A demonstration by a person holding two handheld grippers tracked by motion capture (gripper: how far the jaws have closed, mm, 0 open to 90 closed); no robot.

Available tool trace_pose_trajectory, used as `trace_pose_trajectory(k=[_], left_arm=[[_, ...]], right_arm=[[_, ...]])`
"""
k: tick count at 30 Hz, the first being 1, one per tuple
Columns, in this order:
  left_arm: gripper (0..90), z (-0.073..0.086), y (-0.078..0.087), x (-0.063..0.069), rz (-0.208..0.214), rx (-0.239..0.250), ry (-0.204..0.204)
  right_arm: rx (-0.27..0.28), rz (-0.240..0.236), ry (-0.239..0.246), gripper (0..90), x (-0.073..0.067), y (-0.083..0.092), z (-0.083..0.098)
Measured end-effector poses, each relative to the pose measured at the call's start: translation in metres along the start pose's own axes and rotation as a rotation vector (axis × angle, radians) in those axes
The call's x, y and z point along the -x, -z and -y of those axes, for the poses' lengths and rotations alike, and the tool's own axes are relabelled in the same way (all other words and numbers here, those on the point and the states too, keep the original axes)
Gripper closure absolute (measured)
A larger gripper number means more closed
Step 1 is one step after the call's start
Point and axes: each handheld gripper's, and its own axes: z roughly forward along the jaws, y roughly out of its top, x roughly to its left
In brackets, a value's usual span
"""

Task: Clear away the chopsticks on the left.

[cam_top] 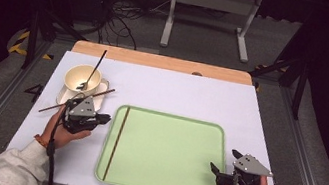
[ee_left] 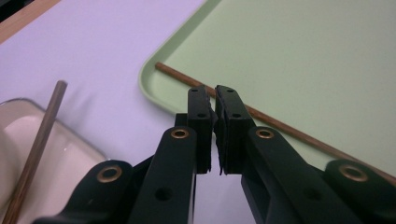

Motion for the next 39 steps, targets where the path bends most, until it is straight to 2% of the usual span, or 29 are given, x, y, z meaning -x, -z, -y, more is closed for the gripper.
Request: trace_pose_trajectory(k=[2, 5, 6, 7, 9, 12, 14, 16, 18, 20, 23, 26, 28, 35, 39], left_arm=[[84.4, 0.008, 0.01, -0.005, -0.027, -0.009, 0.005], [83.5, 0.013, 0.017, -0.011, -0.031, -0.005, 0.012], [82.7, 0.016, 0.021, -0.016, -0.044, -0.007, 0.01], [81.8, 0.019, 0.025, -0.02, -0.06, -0.008, 0.019], [80.9, 0.025, 0.034, -0.031, -0.059, 0.032, 0.063], [77.7, 0.029, 0.043, -0.039, -0.091, 0.027, 0.082], [74.9, 0.031, 0.047, -0.043, -0.123, 0.009, 0.082], [72.6, 0.035, 0.049, -0.048, -0.147, -0.03, 0.084], [71.1, 0.041, 0.05, -0.054, -0.167, -0.066, 0.104], [69.2, 0.047, 0.052, -0.059, -0.166, -0.072, 0.128], [66.7, 0.054, 0.055, -0.066, -0.189, -0.073, 0.151], [64.1, 0.057, 0.053, -0.074, -0.19, -0.081, 0.187], [63.8, 0.057, 0.048, -0.079, -0.192, -0.104, 0.193], [63.0, 0.054, 0.031, -0.092, -0.161, -0.16, 0.241], [63.2, 0.052, 0.024, -0.099, -0.146, -0.16, 0.281]], right_arm=[[0.001, 0.0, 0.0, 13.6, 0.0, 0.0, 0.0], [0.001, 0.004, 0.0, 13.6, 0.001, -0.001, 0.0], [0.001, 0.005, -0.001, 13.6, 0.001, -0.001, -0.001], [-0.002, 0.004, 0.0, 13.6, 0.001, -0.002, -0.001], [-0.007, 0.006, 0.006, 13.6, 0.0, -0.003, -0.001], [-0.009, 0.004, 0.013, 13.6, -0.001, -0.003, -0.001], [-0.009, 0.005, 0.012, 13.6, -0.001, -0.003, -0.001], [-0.015, 0.011, 0.019, 13.6, -0.001, -0.004, -0.001], [-0.021, 0.009, 0.025, 13.6, -0.002, -0.004, 0.0], [-0.026, 0.009, 0.033, 13.6, -0.003, -0.004, 0.001], [-0.024, 0.009, 0.038, 13.6, -0.004, -0.003, 0.001], [-0.022, 0.004, 0.037, 13.7, -0.004, -0.003, 0.001], [-0.026, 0.0, 0.035, 13.7, -0.005, -0.003, 0.001], [-0.029, -0.002, 0.032, 13.7, -0.005, -0.002, 0.003], [-0.032, -0.003, 0.027, 13.9, -0.004, -0.002, 0.004]])
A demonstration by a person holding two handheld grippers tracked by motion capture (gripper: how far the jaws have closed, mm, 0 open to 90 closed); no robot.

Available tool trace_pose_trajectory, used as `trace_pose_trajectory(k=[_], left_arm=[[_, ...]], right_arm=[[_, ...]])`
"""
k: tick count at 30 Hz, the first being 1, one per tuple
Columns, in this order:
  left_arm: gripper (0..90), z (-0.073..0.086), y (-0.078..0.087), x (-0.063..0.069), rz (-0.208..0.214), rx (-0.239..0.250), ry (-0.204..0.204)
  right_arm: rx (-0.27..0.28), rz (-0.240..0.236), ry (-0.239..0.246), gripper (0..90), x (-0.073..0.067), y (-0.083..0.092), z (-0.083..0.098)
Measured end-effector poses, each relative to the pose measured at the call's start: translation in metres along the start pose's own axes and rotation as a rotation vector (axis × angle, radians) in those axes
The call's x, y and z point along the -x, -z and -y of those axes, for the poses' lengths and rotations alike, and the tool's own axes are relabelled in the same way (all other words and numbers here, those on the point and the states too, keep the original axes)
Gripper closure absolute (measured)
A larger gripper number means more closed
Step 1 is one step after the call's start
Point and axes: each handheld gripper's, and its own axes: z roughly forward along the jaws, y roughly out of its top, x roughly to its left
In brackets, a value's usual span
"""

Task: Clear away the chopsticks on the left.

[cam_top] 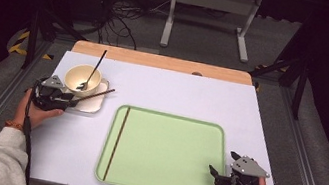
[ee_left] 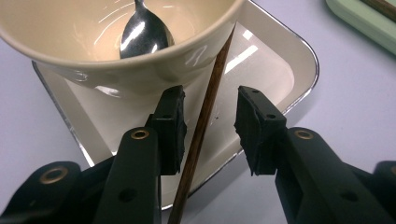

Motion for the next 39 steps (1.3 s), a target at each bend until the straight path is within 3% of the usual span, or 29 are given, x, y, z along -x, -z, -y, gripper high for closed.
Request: trace_pose_trajectory(k=[2, 7, 12, 13, 15, 19, 23, 32, 39], left_arm=[[67.3, -0.002, -0.005, -0.001, -0.009, -0.03, 0.01], [67.3, -0.003, -0.014, -0.002, -0.016, -0.072, 0.01], [80.7, -0.004, -0.017, 0.0, 0.021, -0.091, -0.017], [81.9, -0.005, -0.017, 0.002, 0.045, -0.096, -0.018], [85.1, -0.006, -0.016, 0.005, 0.039, -0.102, -0.028], [85.2, -0.007, -0.012, 0.008, 0.052, -0.084, -0.002], [85.2, -0.007, -0.003, 0.015, 0.092, -0.051, -0.004], [85.2, -0.011, 0.005, 0.049, 0.154, -0.026, -0.064], [85.2, -0.026, -0.002, 0.094, 0.266, -0.011, -0.091]], right_arm=[[0.002, 0.0, 0.002, 14.1, 0.0, 0.0, 0.0], [0.009, -0.001, 0.002, 14.4, -0.001, 0.003, 0.001], [0.008, 0.004, 0.0, 14.4, 0.0, 0.005, 0.002], [0.009, 0.005, 0.001, 14.4, 0.0, 0.005, 0.002], [0.016, 0.008, -0.001, 14.4, 0.0, 0.006, 0.002], [0.017, 0.005, 0.005, 14.3, 0.0, 0.006, 0.002], [0.015, 0.0, 0.009, 14.3, -0.001, 0.006, 0.002], [0.013, -0.014, 0.02, 14.2, -0.003, 0.001, -0.002], [0.007, -0.031, 0.032, 14.1, -0.004, -0.006, -0.005]])
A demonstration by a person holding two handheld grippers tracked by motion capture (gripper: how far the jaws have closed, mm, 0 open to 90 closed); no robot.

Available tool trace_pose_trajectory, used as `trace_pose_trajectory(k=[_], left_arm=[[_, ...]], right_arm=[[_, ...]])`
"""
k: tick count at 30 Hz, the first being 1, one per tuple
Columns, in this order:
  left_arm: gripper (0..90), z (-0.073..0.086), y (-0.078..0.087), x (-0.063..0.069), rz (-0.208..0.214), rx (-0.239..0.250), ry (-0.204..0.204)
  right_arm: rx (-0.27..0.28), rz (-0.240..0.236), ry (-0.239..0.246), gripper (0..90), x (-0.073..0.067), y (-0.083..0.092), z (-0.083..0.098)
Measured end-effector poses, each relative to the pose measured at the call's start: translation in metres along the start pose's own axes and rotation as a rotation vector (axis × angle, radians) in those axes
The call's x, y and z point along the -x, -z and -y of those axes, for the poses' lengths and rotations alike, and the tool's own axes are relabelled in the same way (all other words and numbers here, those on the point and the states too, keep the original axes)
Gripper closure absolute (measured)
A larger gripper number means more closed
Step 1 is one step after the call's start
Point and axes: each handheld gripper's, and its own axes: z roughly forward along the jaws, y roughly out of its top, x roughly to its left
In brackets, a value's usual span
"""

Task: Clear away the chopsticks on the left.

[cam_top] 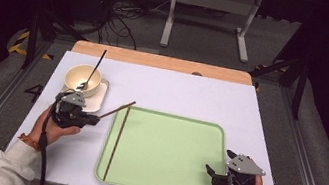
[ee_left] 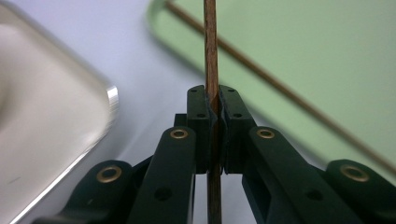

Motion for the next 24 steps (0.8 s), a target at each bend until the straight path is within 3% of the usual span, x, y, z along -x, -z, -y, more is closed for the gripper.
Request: trace_pose_trajectory(k=[3, 5, 8, 13, 18, 20, 24], left_arm=[[85.2, -0.011, -0.011, 0.018, 0.032, 0.0, -0.047], [85.2, -0.02, -0.021, 0.031, 0.094, 0.013, -0.061], [85.3, -0.027, -0.03, 0.043, 0.123, 0.012, -0.07], [85.3, -0.042, -0.057, 0.069, 0.253, 0.005, -0.088], [85.2, -0.052, -0.087, 0.095, 0.302, -0.064, -0.143], [85.2, -0.054, -0.096, 0.102, 0.322, -0.093, -0.15], [85.2, -0.058, -0.112, 0.116, 0.34, -0.143, -0.205]], right_arm=[[0.004, -0.002, 0.001, 14.1, 0.0, -0.001, -0.001], [0.003, 0.0, -0.003, 14.0, 0.001, 0.0, 0.0], [0.007, 0.001, -0.01, 14.0, 0.002, 0.002, 0.001], [0.011, 0.003, -0.025, 14.0, 0.002, 0.007, 0.005], [0.007, 0.014, -0.037, 14.0, 0.002, 0.013, 0.009], [0.006, 0.02, -0.043, 14.1, 0.003, 0.016, 0.011], [0.007, 0.037, -0.057, 14.1, 0.003, 0.022, 0.015]])
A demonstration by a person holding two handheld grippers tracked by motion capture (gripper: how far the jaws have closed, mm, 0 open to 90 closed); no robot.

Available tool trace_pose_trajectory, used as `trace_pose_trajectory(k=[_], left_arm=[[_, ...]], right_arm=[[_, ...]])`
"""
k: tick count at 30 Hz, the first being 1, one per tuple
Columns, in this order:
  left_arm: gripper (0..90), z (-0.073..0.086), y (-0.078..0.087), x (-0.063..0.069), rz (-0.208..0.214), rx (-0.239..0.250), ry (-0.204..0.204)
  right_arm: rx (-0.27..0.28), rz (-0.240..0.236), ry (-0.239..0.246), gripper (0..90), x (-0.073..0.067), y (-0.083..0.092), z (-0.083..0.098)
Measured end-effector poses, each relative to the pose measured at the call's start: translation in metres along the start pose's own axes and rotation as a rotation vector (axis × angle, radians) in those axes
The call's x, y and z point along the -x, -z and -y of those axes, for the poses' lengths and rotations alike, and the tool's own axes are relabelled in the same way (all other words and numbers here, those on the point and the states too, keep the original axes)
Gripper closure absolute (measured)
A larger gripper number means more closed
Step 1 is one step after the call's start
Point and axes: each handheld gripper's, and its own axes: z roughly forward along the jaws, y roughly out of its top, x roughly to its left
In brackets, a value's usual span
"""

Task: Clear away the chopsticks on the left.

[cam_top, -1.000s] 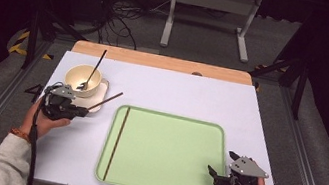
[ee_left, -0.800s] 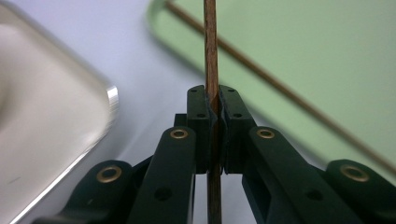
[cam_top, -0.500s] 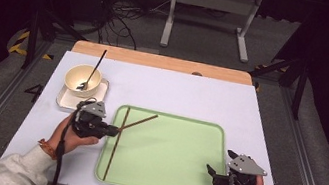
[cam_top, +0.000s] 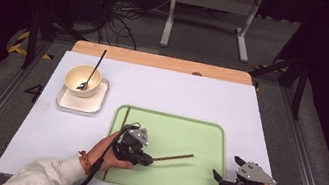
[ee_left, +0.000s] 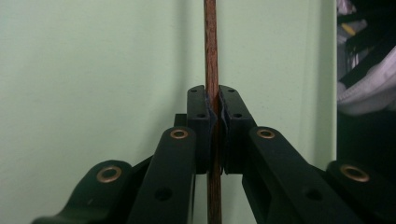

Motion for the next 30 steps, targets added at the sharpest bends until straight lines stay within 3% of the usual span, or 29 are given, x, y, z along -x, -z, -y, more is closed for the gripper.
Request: trace_pose_trajectory(k=[6, 10, 14, 20, 23, 26, 30], left_arm=[[85.1, -0.007, -0.009, 0.007, 0.014, -0.023, -0.039], [83.9, -0.008, -0.01, 0.009, 0.036, -0.03, -0.039], [77.3, -0.008, -0.011, 0.01, 0.046, -0.027, -0.037], [74.3, -0.01, -0.011, 0.012, 0.025, -0.037, -0.073], [70.7, -0.013, -0.012, 0.013, -0.001, -0.04, -0.111], [69.4, -0.023, -0.014, 0.013, -0.03, -0.035, -0.177], [70.6, -0.037, -0.02, 0.011, -0.023, -0.028, -0.2]], right_arm=[[0.006, 0.011, -0.01, 14.1, 0.001, 0.005, 0.003], [0.006, 0.016, -0.013, 14.1, 0.001, 0.007, 0.004], [0.003, 0.017, -0.013, 14.0, 0.0, 0.007, 0.004], [0.006, 0.016, -0.018, 13.7, 0.001, 0.008, 0.005], [0.006, 0.018, -0.019, 13.6, 0.002, 0.008, 0.005], [0.005, 0.018, -0.02, 13.7, 0.002, 0.008, 0.005], [0.002, 0.019, -0.02, 13.7, 0.002, 0.007, 0.005]])
